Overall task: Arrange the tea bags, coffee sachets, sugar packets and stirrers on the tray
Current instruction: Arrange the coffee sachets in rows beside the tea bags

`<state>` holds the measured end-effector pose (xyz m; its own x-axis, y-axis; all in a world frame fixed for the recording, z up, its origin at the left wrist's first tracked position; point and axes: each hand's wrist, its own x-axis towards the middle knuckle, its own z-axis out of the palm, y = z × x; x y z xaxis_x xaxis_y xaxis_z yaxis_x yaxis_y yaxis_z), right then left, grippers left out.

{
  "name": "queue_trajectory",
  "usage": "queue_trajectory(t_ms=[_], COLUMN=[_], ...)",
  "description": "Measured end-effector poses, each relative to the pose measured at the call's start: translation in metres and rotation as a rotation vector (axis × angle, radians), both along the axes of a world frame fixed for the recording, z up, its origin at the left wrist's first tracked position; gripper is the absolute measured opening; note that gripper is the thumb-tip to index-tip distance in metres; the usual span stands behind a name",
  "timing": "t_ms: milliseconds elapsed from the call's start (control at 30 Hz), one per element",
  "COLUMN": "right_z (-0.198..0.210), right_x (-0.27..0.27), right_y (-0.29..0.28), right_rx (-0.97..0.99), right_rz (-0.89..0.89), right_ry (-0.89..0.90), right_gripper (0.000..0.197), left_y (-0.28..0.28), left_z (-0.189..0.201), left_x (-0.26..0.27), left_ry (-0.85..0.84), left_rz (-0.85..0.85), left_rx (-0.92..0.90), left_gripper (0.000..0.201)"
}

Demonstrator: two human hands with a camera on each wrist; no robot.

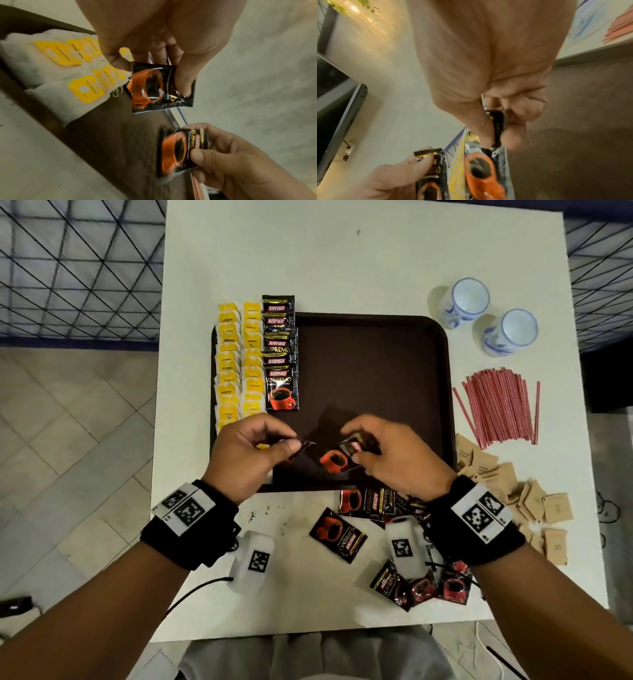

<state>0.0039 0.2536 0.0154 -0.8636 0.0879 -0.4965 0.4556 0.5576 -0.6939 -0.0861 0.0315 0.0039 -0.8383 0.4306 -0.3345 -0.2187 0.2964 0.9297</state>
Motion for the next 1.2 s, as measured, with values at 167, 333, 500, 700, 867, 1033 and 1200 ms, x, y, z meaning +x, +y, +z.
queue_trajectory(t_ms=[167, 333, 500, 700, 867, 1033, 1200], right_z=[-0.008, -0.009, -0.017, -0.023, -0.037, -0.052, -0.058], right_x=[-0.016, -0.029, -0.041, -0.061, -0.077, -0.083, -0.089], right_y=[-0.003, -0.009, -0.011, -0.012, -0.017, -0.021, -0.024], right_rx=[-0.006, -0.147, -0.23, -0.257, -0.241, -0.196, -0.157], right_rz=[-0.17, -0.219, -0.253, -0.259, -0.272, -0.275, -0.262], right_ry=[0.08, 0.023, -0.038, -0.036, -0.035, -0.04, -0.031], right_gripper=[0.024, 0.011, 0.01, 0.009, 0.009, 0.016, 0.019], left_y=[0.003, 0.008, 0.01, 0.019, 0.026, 0.03, 0.033], left_z=[-0.007, -0.006, -0.009, -0.013, -0.017, -0.025, -0.028], left_x=[-0.02, -0.042, -0.065, -0.099, -0.116, -0.119, -0.123], left_ry=[0.015, 0.13, 0.078, 0.188, 0.233, 0.227, 0.268], left_rz=[-0.001, -0.025, -0.032, -0.233, -0.343, -0.405, -0.441], left_rx=[-0.065, -0.113, -0.187, -0.354, -0.399, -0.438, -0.461], left_gripper=[0.02, 0.019, 0.013, 0.01, 0.013, 0.013, 0.016])
